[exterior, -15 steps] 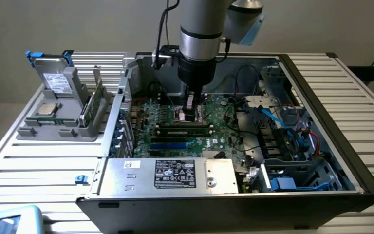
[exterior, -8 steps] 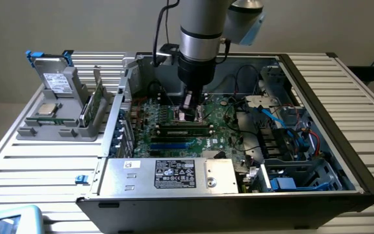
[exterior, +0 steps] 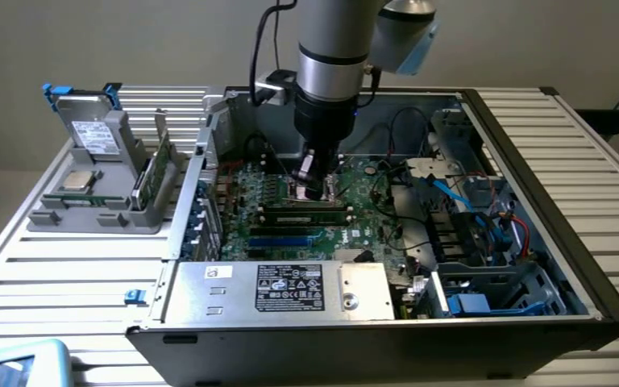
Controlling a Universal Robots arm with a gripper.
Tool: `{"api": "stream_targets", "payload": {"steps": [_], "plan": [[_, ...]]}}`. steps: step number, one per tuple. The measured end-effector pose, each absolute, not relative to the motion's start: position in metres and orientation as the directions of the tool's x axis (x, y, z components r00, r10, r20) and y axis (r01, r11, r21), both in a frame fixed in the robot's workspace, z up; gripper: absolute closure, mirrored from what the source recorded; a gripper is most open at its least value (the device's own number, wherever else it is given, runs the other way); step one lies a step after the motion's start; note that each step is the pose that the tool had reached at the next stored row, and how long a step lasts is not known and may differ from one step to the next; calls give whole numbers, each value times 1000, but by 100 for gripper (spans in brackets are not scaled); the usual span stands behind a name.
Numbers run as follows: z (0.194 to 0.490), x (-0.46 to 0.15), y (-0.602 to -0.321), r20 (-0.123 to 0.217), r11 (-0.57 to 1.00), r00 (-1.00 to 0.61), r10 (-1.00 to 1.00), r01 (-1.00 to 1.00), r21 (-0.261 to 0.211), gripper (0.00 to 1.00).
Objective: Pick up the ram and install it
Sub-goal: 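Press down the ram until it locks into place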
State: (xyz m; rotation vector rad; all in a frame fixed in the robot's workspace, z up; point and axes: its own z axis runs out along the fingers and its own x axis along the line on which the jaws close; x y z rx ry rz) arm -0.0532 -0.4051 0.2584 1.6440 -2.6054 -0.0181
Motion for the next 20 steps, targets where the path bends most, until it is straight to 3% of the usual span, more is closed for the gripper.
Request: {"api": "stream_targets", "payload": {"steps": [20], "plan": [[258,-53,-405,45,681,-680,-732,-731,42,89]]}}
